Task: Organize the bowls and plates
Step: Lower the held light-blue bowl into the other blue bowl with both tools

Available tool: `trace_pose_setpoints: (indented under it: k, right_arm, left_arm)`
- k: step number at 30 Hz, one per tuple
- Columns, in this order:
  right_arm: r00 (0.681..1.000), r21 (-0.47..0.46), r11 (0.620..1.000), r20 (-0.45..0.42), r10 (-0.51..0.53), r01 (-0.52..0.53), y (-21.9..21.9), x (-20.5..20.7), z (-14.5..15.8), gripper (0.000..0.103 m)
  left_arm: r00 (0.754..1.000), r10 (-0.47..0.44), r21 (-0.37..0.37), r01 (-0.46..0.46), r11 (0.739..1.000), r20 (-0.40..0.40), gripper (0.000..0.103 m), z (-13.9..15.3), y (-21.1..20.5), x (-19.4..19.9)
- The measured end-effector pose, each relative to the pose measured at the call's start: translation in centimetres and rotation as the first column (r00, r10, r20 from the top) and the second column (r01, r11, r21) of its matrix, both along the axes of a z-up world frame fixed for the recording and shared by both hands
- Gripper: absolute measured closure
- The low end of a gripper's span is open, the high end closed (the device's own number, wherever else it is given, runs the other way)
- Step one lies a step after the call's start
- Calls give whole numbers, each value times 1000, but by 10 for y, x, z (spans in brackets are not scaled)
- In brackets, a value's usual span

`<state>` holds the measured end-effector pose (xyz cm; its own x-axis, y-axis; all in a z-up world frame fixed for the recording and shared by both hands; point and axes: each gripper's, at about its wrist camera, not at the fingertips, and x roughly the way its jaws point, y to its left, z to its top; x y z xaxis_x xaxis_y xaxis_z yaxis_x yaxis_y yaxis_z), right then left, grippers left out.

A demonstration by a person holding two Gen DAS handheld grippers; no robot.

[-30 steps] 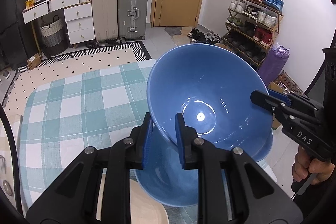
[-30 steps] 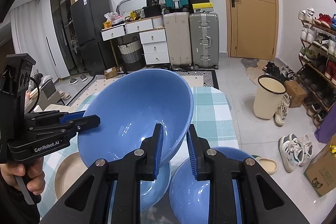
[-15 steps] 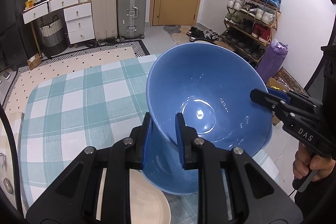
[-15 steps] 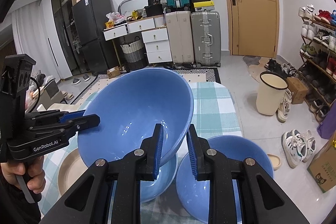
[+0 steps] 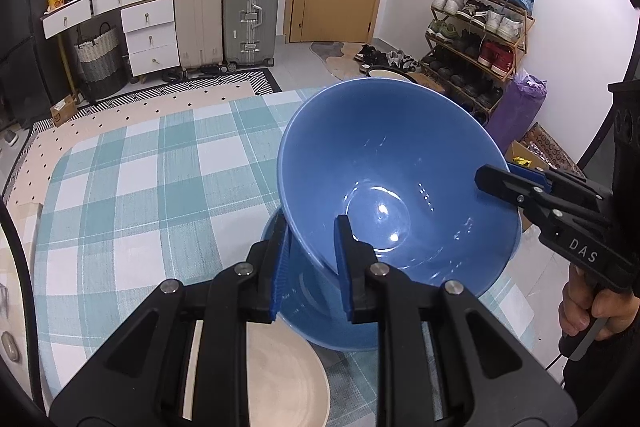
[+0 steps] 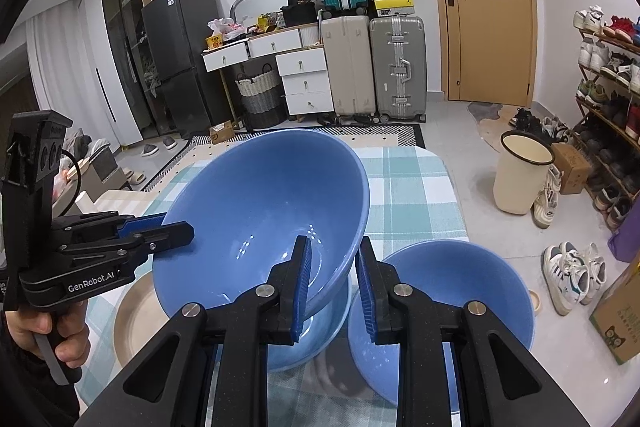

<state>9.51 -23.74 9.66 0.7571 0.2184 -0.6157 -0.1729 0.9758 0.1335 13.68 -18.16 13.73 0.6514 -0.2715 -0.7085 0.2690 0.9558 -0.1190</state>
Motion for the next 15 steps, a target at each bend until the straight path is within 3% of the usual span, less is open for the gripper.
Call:
trace_pose_setpoints:
  k: [15]
  right_arm:
    - [997, 14, 1000, -79, 18, -17, 15, 6, -36, 80]
  left_arm:
    - [999, 12, 10, -11, 1000, -42, 85, -35, 18, 1]
